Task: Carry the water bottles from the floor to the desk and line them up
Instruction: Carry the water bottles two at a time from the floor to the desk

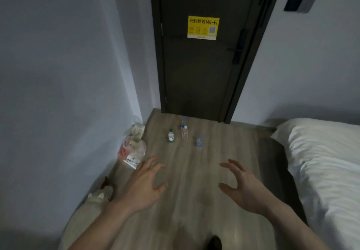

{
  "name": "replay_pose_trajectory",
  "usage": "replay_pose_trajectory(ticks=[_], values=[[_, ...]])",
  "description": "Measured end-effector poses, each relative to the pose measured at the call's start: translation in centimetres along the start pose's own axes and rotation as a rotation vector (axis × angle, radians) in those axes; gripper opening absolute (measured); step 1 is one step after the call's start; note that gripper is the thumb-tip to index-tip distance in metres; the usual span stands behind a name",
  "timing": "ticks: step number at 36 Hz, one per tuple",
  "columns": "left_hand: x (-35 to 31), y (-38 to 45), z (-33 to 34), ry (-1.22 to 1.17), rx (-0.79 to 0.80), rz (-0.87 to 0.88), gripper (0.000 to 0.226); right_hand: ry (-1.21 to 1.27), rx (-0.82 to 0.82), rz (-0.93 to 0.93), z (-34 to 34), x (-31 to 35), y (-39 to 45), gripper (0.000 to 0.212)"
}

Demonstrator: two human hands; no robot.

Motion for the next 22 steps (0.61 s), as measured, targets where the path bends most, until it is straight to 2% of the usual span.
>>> replay_pose_trajectory(ticks=[12, 22], values=[[-0.8, 20.9, -0.5, 0.061, 0.062, -0.105, 0.063, -0.018, 0.054, -0.001, -9.2, -4.6, 20.9, 0.066], [-0.1, 32.7, -1.6, -0.006, 0.043, -0.244, 0.060, -0.098, 0.171, -0.058, -15.3, -3.7, 37.0, 0.069]])
Point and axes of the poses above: each hand's wrist, its own y-axis towards the middle knuckle, its own z-axis out of the palm, x = y × z, the point moved 9 cm from there along y, towards the middle knuckle, and after that the axes turned 15 degrees about y, right-handed, at the moved point
